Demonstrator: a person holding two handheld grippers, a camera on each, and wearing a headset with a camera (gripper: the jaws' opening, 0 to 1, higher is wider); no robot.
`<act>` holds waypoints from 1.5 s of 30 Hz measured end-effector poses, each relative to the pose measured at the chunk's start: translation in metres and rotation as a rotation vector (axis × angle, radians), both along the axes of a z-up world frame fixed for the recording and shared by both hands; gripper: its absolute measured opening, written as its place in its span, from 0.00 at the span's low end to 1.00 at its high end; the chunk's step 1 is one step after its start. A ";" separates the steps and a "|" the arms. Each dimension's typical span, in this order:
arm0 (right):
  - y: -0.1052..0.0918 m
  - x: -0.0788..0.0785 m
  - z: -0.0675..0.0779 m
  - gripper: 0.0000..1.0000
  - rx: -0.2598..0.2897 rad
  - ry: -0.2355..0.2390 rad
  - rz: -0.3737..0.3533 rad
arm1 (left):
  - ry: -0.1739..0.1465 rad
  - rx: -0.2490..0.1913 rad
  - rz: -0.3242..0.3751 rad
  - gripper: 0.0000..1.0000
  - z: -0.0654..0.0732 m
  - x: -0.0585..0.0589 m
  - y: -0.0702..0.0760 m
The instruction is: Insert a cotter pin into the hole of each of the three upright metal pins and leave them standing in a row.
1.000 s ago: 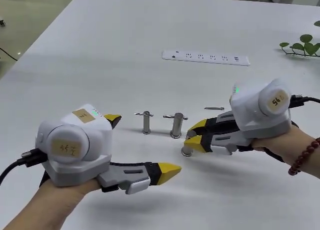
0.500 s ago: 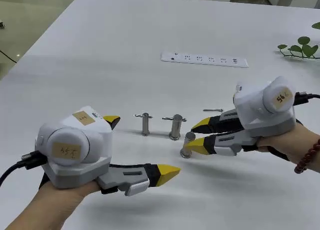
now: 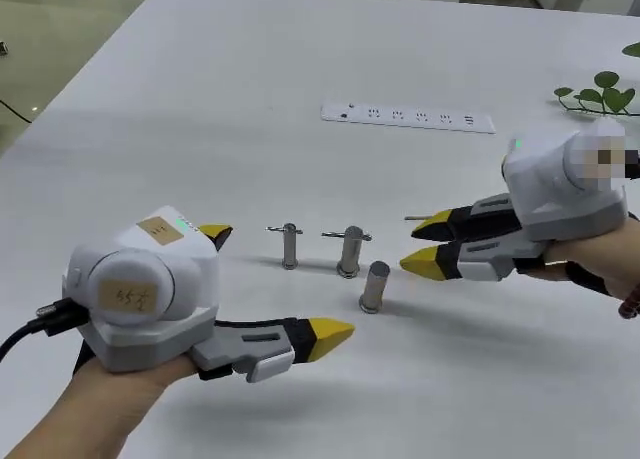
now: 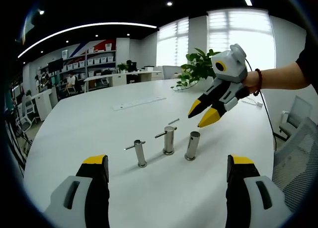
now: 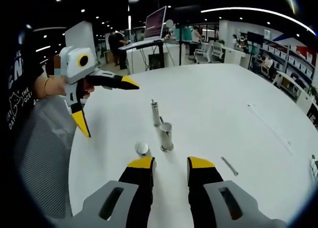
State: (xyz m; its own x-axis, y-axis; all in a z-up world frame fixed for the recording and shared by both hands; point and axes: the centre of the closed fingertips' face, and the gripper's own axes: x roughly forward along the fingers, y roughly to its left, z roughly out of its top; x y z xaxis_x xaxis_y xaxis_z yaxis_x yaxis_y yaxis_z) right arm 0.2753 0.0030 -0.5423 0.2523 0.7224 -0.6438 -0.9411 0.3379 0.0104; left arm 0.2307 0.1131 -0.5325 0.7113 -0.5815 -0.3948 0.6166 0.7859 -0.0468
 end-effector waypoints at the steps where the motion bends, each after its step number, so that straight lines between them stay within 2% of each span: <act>1: -0.002 0.003 0.000 0.21 -0.003 0.000 -0.009 | -0.001 0.001 -0.001 0.99 0.000 0.000 0.000; 7: -0.014 0.022 -0.005 0.22 -0.029 0.007 -0.058 | -0.004 -0.002 -0.002 0.99 0.000 -0.001 -0.002; 10: -0.023 0.032 -0.011 0.22 -0.060 0.005 -0.079 | -0.001 0.009 0.003 0.99 -0.002 -0.001 -0.001; 14: -0.031 0.042 -0.017 0.23 -0.089 0.007 -0.094 | -0.008 -0.018 0.024 0.99 0.002 0.002 0.001; 19: -0.042 0.057 -0.026 0.23 -0.122 0.009 -0.126 | -0.007 -0.018 0.031 0.99 0.001 0.003 0.003; 26: -0.051 0.075 -0.037 0.22 -0.179 0.004 -0.129 | -0.005 -0.013 0.026 0.99 0.000 0.003 0.002; 28: -0.055 0.090 -0.043 0.22 -0.195 0.001 -0.134 | 0.000 -0.009 0.027 0.99 -0.001 0.003 0.002; 34: -0.059 0.106 -0.054 0.21 -0.214 0.019 -0.147 | 0.007 -0.002 0.025 0.99 -0.004 0.003 0.004; 41: -0.060 0.112 -0.065 0.19 -0.245 0.034 -0.138 | 0.011 0.000 0.020 0.99 -0.005 0.003 0.004; 45: -0.059 0.113 -0.066 0.16 -0.253 0.040 -0.130 | 0.010 -0.004 0.017 0.99 -0.004 0.003 0.004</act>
State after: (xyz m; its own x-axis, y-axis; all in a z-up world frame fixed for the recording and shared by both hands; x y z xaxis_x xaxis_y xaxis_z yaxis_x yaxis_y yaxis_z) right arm 0.3887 -0.0559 -0.6085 0.3026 0.5012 -0.8107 -0.8904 0.4521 -0.0528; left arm 0.2340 0.1172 -0.5370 0.7171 -0.5710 -0.3996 0.6026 0.7961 -0.0563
